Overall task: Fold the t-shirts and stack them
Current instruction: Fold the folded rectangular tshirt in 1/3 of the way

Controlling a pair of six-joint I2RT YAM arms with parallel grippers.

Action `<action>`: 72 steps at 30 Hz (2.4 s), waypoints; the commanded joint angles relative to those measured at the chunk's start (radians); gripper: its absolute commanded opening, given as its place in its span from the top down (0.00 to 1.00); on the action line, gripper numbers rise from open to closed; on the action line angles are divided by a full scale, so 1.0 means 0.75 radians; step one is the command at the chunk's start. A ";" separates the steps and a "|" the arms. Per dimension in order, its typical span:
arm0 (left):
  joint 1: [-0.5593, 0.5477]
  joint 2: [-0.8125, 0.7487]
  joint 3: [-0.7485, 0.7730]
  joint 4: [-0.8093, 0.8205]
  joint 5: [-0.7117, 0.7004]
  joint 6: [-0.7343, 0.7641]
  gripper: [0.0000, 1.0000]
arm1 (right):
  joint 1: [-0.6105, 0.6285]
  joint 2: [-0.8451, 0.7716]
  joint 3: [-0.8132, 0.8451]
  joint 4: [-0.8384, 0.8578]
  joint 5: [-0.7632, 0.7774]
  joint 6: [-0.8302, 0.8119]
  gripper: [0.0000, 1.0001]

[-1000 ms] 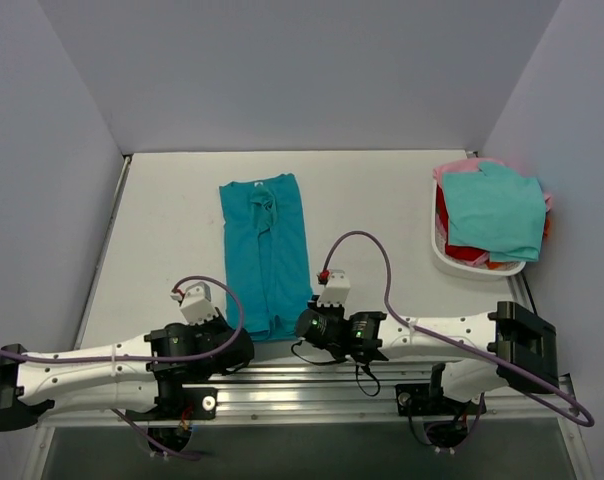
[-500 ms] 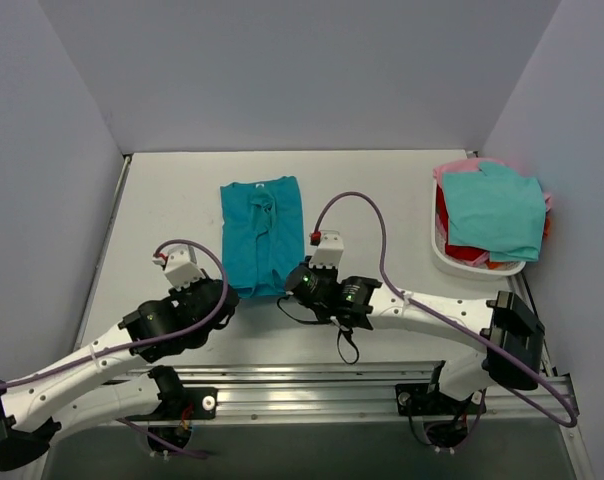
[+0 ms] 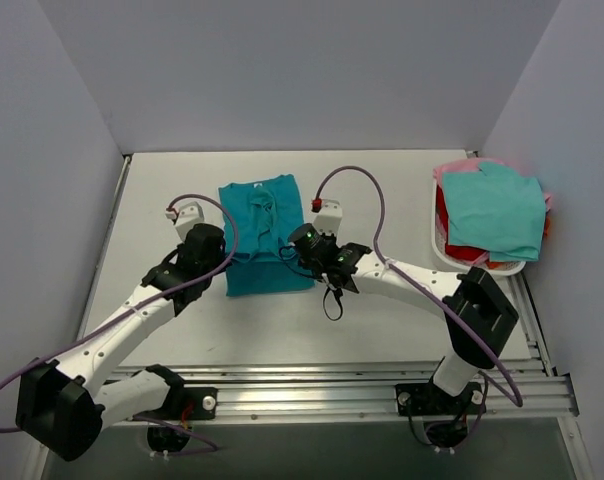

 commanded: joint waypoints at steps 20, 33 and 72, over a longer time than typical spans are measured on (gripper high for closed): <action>0.249 0.542 0.203 0.378 0.115 0.113 0.98 | -0.239 0.569 0.514 0.018 -0.178 -0.164 1.00; 0.413 0.955 0.520 0.462 0.336 0.205 0.06 | -0.282 0.698 0.813 -0.102 -0.045 -0.110 0.00; 0.454 0.606 0.371 0.405 0.389 0.219 0.06 | -0.049 0.596 0.449 0.049 -0.041 -0.041 0.17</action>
